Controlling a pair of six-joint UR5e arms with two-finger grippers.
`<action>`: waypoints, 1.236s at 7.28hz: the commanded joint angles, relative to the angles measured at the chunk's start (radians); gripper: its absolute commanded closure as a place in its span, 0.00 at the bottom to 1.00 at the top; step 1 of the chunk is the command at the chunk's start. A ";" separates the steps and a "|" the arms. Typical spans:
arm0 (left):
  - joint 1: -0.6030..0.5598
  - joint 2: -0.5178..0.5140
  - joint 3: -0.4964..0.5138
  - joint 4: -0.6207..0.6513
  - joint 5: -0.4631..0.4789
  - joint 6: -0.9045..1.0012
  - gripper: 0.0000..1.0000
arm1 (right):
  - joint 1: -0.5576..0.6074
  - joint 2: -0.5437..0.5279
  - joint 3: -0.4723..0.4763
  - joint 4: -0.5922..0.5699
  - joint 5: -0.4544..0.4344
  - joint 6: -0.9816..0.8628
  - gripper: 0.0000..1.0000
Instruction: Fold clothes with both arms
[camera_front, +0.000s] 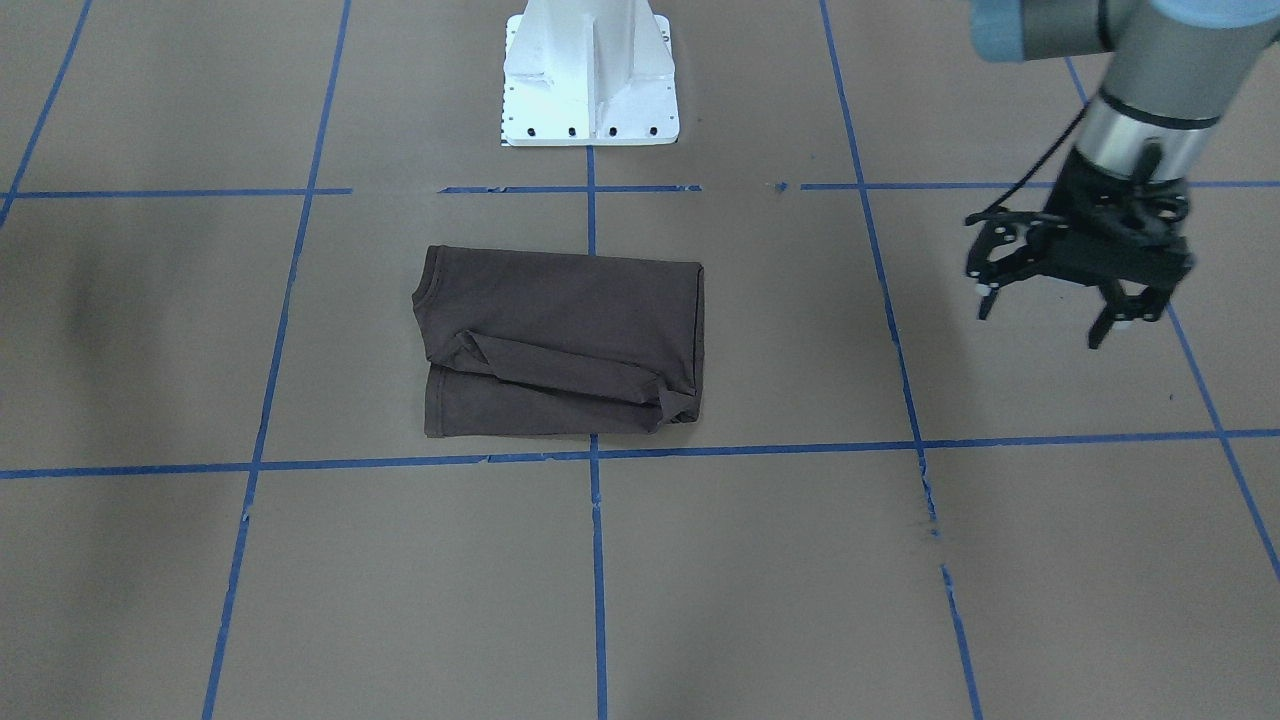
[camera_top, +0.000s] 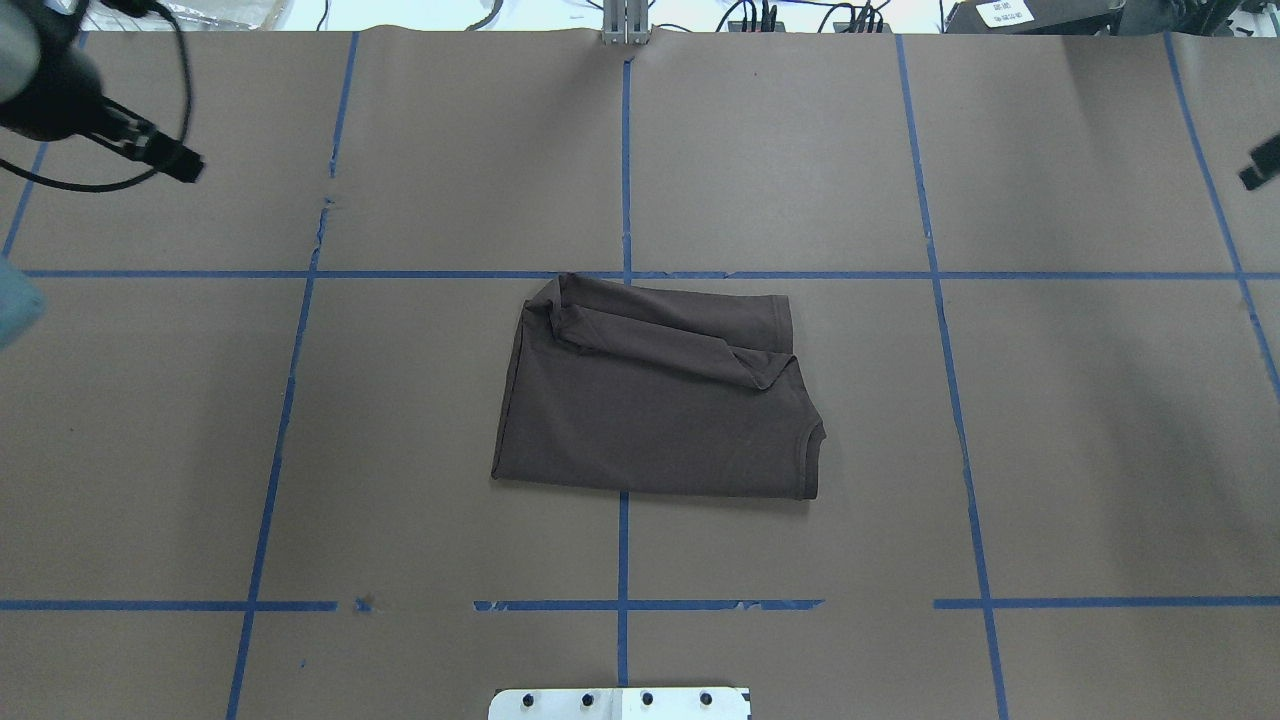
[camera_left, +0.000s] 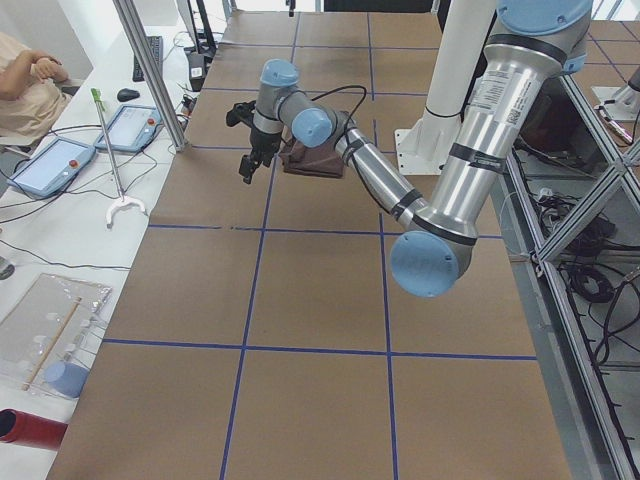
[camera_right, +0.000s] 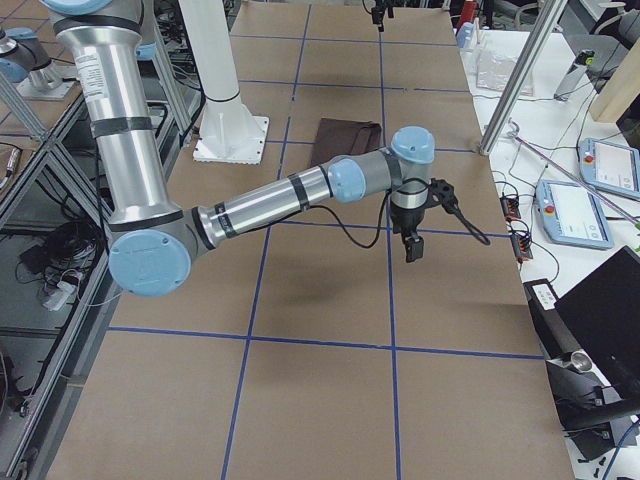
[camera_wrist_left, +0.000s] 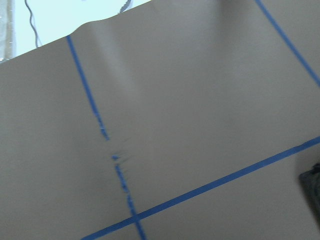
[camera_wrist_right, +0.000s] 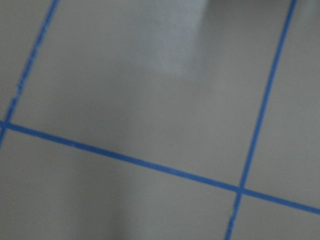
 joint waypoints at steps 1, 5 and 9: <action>-0.143 0.201 0.006 0.007 -0.083 0.130 0.00 | 0.063 -0.278 -0.005 0.031 0.002 -0.108 0.00; -0.321 0.467 0.053 -0.041 -0.284 0.147 0.00 | 0.112 -0.390 0.039 0.129 0.074 -0.108 0.00; -0.483 0.567 0.177 -0.084 -0.353 0.334 0.00 | 0.112 -0.390 0.033 0.127 0.074 -0.103 0.00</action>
